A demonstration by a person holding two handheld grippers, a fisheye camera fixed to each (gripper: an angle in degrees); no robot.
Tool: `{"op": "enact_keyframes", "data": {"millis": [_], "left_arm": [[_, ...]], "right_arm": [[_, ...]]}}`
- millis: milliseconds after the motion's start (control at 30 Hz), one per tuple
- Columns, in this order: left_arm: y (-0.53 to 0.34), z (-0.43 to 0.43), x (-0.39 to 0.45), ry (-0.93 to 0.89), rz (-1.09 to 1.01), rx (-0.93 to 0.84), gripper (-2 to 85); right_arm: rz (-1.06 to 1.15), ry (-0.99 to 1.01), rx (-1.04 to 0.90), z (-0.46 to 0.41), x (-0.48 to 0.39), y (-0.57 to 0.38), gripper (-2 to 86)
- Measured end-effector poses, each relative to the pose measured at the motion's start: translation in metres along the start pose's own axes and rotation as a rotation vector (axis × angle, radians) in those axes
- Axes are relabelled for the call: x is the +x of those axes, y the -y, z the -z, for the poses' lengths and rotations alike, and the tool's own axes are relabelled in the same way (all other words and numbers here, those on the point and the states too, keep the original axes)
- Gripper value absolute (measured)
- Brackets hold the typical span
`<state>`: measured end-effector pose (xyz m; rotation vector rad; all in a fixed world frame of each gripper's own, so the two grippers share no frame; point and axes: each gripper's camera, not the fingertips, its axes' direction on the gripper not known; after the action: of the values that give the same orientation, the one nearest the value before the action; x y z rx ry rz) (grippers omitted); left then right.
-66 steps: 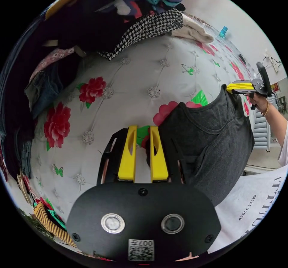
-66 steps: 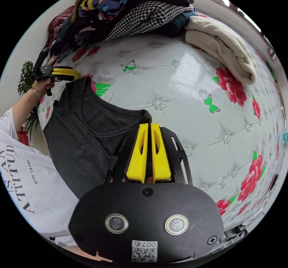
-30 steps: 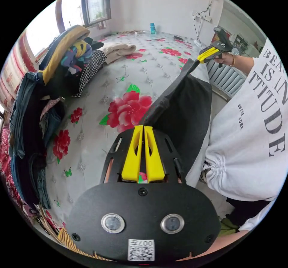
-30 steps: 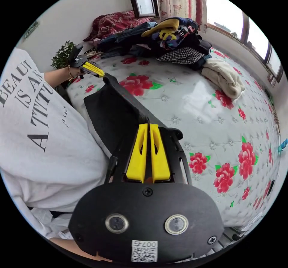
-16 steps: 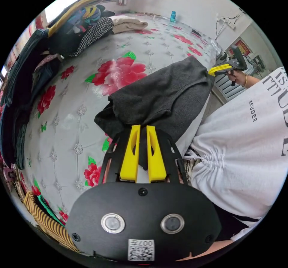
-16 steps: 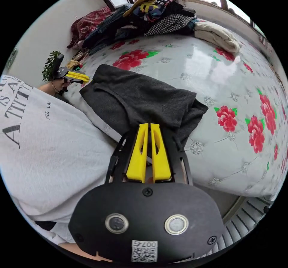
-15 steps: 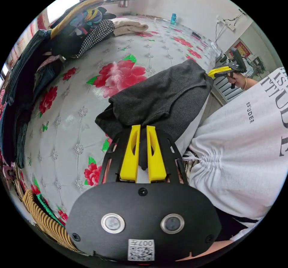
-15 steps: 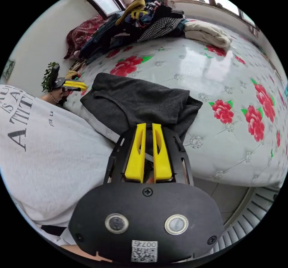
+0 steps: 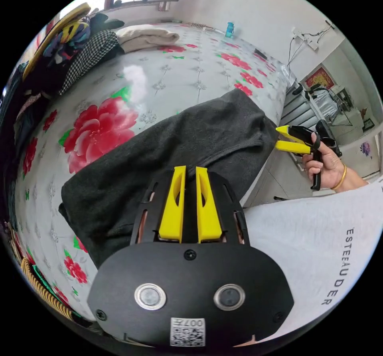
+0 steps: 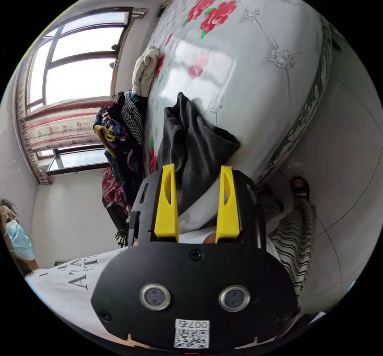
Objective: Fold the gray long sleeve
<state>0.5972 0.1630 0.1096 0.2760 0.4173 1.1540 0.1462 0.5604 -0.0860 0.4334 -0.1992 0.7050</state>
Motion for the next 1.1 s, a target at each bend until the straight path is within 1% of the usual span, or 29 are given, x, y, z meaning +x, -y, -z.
{"op": "enact_keyframes", "data": {"millis": [33, 133, 200, 333, 367, 400, 500, 533, 600, 667, 700, 767, 800, 867, 900, 967, 1000, 1033, 1100], "left_arm": [[-0.002, 0.005, -0.001, -0.012, -0.013, 0.101, 3.4], [0.007, 0.004, -0.01, -0.04, 0.007, 0.054, 2.4], [0.009, 0.012, -0.012, -0.031, 0.016, 0.049, 0.6], [0.0, 0.049, -0.013, -0.004, 0.029, 0.201, -0.8], [0.0, 0.05, -0.014, -0.004, 0.032, 0.206, -0.8], [0.0, 0.045, -0.017, 0.0, 0.041, 0.184, -0.9], [0.004, 0.003, -0.033, -0.002, 0.076, 0.027, -0.9], [0.0, 0.009, -0.038, -0.023, 0.077, 0.093, -0.9], [0.003, 0.011, -0.045, -0.041, 0.089, 0.068, -0.9], [0.006, 0.016, -0.048, -0.043, 0.085, 0.06, -0.9], [0.005, 0.019, -0.051, -0.046, 0.083, 0.067, -0.9], [-0.001, 0.027, -0.057, -0.074, 0.1, 0.095, -0.9], [-0.008, 0.032, -0.062, -0.106, 0.119, 0.119, -0.9], [-0.022, 0.037, -0.069, -0.156, 0.152, 0.143, -0.9], [-0.035, 0.041, -0.074, -0.179, 0.179, 0.16, -0.9], [-0.059, 0.051, -0.079, -0.208, 0.221, 0.199, -0.9], [-0.078, 0.057, -0.084, -0.224, 0.255, 0.22, -0.9], [-0.098, 0.063, -0.088, -0.233, 0.296, 0.235, -0.9], [-0.126, 0.07, -0.097, -0.245, 0.365, 0.253, -0.9]], "right_arm": [[-0.03, -0.009, 0.024, -0.002, 0.0, 0.002, 11.4], [-0.101, 0.003, 0.042, -0.007, 0.004, 0.009, 9.4], [-0.105, 0.027, 0.034, -0.009, 0.005, 0.014, 7.7], [-0.137, 0.102, 0.081, -0.009, 0.009, 0.013, 3.4], [-0.132, 0.103, 0.09, -0.008, 0.007, 0.012, 2.5], [-0.123, 0.098, 0.093, -0.007, 0.005, 0.012, 2.2], [-0.023, 0.033, 0.084, -0.007, -0.021, 0.016, 0.9], [0.045, 0.008, 0.074, -0.008, -0.04, 0.02, 0.7], [0.193, -0.024, 0.047, -0.014, -0.08, 0.026, 0.4], [0.461, -0.077, -0.021, -0.031, -0.15, 0.028, 0.1], [0.535, -0.087, -0.045, -0.038, -0.169, 0.026, 0.1], [0.853, -0.11, -0.178, -0.076, -0.246, 0.008, 0.0], [0.93, -0.104, -0.223, -0.088, -0.263, 0.001, 0.0], [1.189, -0.04, -0.428, -0.14, -0.321, -0.036, 0.1], [1.237, -0.021, -0.486, -0.155, -0.332, -0.046, 0.1], [1.378, 0.046, -0.699, -0.216, -0.358, -0.088, 0.2], [1.401, 0.054, -0.748, -0.233, -0.361, -0.098, 0.2], [1.426, 0.047, -0.836, -0.268, -0.36, -0.116, 0.3], [1.412, -0.02, -0.904, -0.319, -0.35, -0.132, 0.5]]}}
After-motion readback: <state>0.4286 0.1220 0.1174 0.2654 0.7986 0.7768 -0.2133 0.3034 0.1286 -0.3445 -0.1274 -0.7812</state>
